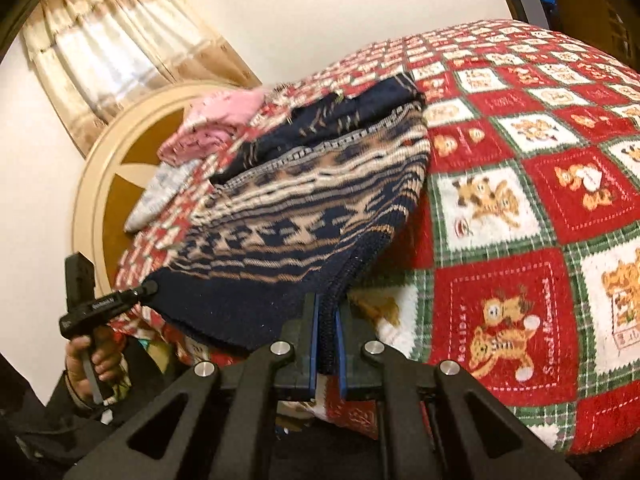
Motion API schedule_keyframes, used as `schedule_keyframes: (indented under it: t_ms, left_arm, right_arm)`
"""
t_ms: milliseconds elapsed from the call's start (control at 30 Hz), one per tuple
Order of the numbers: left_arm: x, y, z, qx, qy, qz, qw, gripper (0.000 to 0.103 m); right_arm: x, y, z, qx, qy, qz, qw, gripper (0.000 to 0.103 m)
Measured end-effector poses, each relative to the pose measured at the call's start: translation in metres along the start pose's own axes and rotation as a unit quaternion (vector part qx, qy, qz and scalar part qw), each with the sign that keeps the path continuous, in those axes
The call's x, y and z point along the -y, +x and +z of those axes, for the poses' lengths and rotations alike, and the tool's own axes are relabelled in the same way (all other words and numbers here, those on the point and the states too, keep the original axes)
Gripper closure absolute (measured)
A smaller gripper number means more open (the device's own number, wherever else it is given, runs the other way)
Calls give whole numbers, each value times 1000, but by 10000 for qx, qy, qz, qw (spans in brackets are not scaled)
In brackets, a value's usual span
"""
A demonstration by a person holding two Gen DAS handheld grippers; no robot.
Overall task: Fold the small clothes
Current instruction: 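Grasp the ribbed hem with the left gripper while the right gripper grasps it too, then lift the held hem with both grippers and fold it up toward the collar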
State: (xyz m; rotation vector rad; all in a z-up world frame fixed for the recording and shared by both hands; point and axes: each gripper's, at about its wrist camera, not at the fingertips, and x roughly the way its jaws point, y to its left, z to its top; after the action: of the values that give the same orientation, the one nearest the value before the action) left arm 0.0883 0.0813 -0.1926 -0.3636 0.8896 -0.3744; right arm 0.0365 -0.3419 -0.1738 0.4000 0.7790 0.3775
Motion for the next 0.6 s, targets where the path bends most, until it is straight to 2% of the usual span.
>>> schedule_keyframes:
  t_ms: [233,600]
  left_arm:
    - [-15,-2,17,89,-246,-130,9996,96]
    - [-16,-5,78,526,-453,-349,9970,96]
  right_arm:
    - [1,-7,25,285,24,134,9995,96]
    - [-7,4,103,760,54,329,9966,96]
